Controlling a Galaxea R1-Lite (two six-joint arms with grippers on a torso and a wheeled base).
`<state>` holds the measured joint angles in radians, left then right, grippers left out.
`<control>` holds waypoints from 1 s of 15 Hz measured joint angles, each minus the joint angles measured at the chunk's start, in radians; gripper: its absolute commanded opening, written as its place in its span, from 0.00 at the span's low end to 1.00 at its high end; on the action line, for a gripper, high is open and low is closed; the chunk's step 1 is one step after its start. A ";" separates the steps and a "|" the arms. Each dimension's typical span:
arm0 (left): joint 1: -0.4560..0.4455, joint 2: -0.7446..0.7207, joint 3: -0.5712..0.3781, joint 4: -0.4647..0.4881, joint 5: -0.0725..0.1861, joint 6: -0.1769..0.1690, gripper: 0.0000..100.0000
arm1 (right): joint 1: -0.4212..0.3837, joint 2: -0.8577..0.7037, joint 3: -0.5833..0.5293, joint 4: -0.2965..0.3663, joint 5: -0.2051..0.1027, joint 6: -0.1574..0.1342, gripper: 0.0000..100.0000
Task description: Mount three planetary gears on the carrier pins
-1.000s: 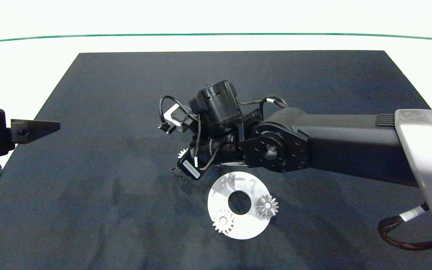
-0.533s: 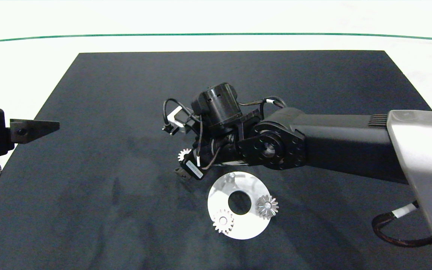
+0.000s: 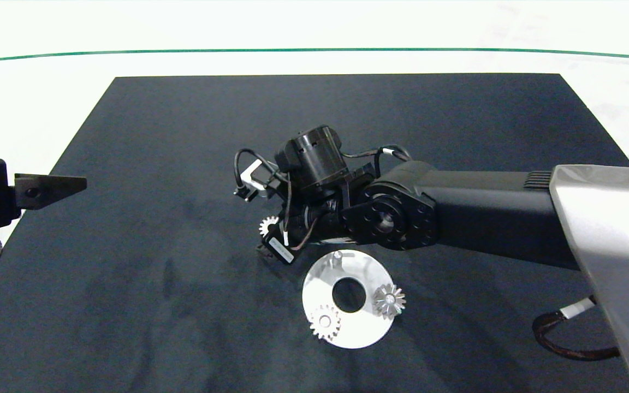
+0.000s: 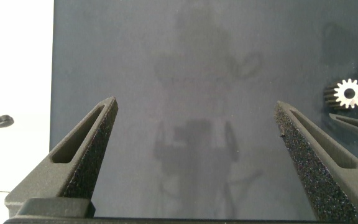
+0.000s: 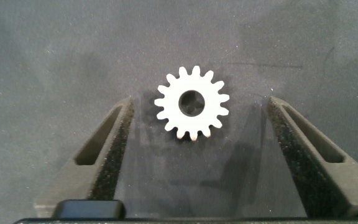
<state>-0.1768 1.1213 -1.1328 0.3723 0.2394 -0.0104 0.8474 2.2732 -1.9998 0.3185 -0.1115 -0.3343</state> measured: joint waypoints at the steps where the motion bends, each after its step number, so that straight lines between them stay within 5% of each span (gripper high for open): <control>1: -0.001 0.000 0.000 0.000 0.000 0.000 1.00 | 0.000 0.002 0.000 0.000 0.000 -0.002 0.79; 15: -0.001 -0.003 0.004 0.000 0.000 0.000 1.00 | 0.002 0.017 0.000 -0.004 -0.021 -0.029 0.51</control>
<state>-0.1783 1.1179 -1.1289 0.3723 0.2394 -0.0104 0.8496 2.2904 -2.0002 0.3140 -0.1326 -0.3628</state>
